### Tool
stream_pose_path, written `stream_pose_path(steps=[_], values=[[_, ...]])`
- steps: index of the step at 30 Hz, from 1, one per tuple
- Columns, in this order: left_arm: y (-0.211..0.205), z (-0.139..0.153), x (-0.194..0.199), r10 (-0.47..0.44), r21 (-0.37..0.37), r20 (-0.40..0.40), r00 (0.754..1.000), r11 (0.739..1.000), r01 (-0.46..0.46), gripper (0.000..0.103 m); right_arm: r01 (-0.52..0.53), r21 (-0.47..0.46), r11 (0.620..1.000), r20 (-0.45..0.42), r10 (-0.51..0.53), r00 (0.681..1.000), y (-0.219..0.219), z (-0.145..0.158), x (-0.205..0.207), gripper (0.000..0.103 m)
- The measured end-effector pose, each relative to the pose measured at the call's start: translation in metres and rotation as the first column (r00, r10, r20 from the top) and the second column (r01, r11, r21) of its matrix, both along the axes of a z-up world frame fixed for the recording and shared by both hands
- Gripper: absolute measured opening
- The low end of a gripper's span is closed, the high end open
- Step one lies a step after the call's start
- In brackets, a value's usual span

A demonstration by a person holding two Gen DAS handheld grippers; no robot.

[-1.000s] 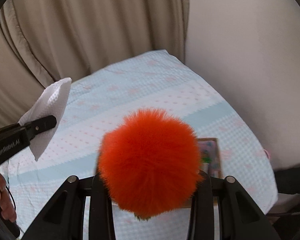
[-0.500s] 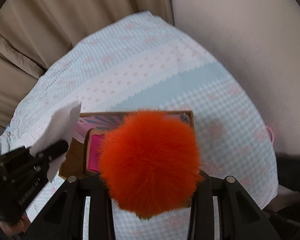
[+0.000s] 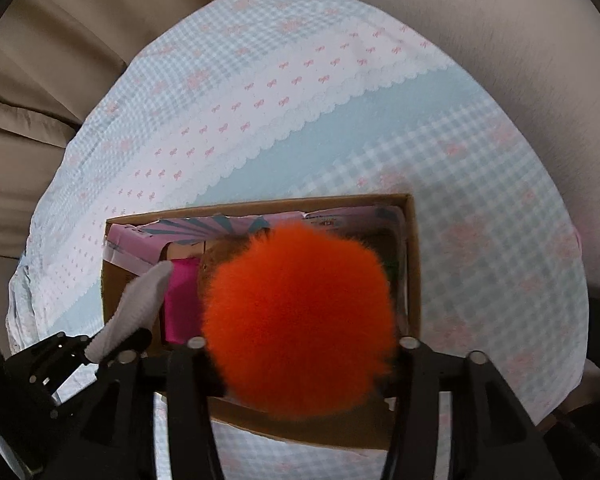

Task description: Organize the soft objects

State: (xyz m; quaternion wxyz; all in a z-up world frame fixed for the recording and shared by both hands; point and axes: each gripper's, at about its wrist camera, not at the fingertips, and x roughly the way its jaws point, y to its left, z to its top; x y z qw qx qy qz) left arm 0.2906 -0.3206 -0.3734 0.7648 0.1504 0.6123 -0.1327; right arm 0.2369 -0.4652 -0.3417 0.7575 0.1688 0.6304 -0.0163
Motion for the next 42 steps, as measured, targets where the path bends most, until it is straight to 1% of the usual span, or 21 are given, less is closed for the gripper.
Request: stream_pose_path(steps=[1,2,3,4,8,10,13,18,24,28,30,31,33,34,36,39,40,42], values=[[0.001,0.001,0.0,-0.001,-0.005,0.0,1.0,1.0,0.001,0.1,-0.001,0.005,1.0,-0.007,0.001,1.0,0.001,-0.002,0.002,0.075],[0.003,0.003,-0.001,0.0,-0.011,0.011,1.0,1.0,0.001,0.103,0.0,0.012,1.0,-0.01,0.0,1.0,0.002,-0.003,0.003,0.092],[0.004,0.004,-0.001,0.003,-0.012,0.014,1.0,1.0,-0.002,0.103,0.0,0.019,1.0,-0.004,0.0,1.0,0.002,-0.003,0.003,0.096],[0.006,0.004,-0.001,0.007,-0.011,0.01,1.0,1.0,-0.007,0.103,0.001,0.017,1.0,0.002,-0.001,1.0,0.003,-0.002,0.003,0.099],[0.014,0.007,-0.003,0.021,-0.021,0.001,1.0,1.0,-0.021,0.103,-0.006,-0.015,1.0,0.009,0.006,1.0,0.008,0.002,0.001,0.099],[0.018,0.011,-0.005,0.027,-0.028,0.004,1.0,0.999,-0.026,0.103,-0.014,-0.013,1.0,0.008,0.014,1.0,0.011,0.004,-0.001,0.099],[0.023,0.02,-0.008,0.03,-0.049,0.005,1.0,0.998,-0.03,0.103,-0.01,-0.018,1.0,0.021,0.01,1.0,0.014,0.012,-0.005,0.099],[0.033,0.043,-0.019,0.024,-0.075,0.029,0.999,0.997,-0.022,0.103,0.011,-0.027,1.0,0.049,-0.009,0.999,0.023,0.033,-0.014,0.099],[0.05,0.084,-0.033,0.023,-0.12,0.076,0.997,0.993,-0.014,0.103,0.025,-0.045,0.999,0.1,-0.021,0.995,0.038,0.074,-0.032,0.099],[0.07,0.128,-0.049,0.036,-0.147,0.126,0.991,0.989,-0.017,0.103,0.036,-0.078,0.996,0.16,-0.023,0.987,0.054,0.121,-0.05,0.099],[0.082,0.152,-0.058,0.048,-0.173,0.154,0.987,0.985,-0.021,0.103,0.04,-0.092,0.995,0.183,-0.023,0.983,0.062,0.143,-0.059,0.099],[0.09,0.168,-0.064,0.056,-0.19,0.177,0.983,0.982,-0.022,0.103,0.05,-0.096,0.994,0.203,-0.03,0.979,0.068,0.16,-0.067,0.099],[0.105,0.193,-0.075,0.076,-0.214,0.215,0.974,0.976,-0.029,0.103,0.062,-0.103,0.993,0.24,-0.035,0.97,0.077,0.184,-0.079,0.099],[0.117,0.21,-0.082,0.095,-0.234,0.243,0.965,0.971,-0.037,0.103,0.067,-0.111,0.992,0.268,-0.035,0.963,0.084,0.2,-0.087,0.099],[0.135,0.233,-0.091,0.128,-0.265,0.282,0.951,0.963,-0.051,0.103,0.069,-0.127,0.99,0.325,-0.024,0.946,0.098,0.227,-0.102,0.099],[0.166,0.272,-0.112,0.18,-0.315,0.366,0.913,0.947,-0.06,0.103,0.076,-0.156,0.985,0.419,-0.004,0.908,0.119,0.267,-0.127,0.099],[0.175,0.285,-0.121,0.193,-0.327,0.4,0.896,0.943,-0.058,0.103,0.083,-0.168,0.982,0.457,0.004,0.889,0.127,0.282,-0.138,0.099],[0.192,0.308,-0.138,0.218,-0.356,0.459,0.861,0.933,-0.046,0.103,0.091,-0.192,0.977,0.499,0.018,0.866,0.141,0.299,-0.151,0.099]])
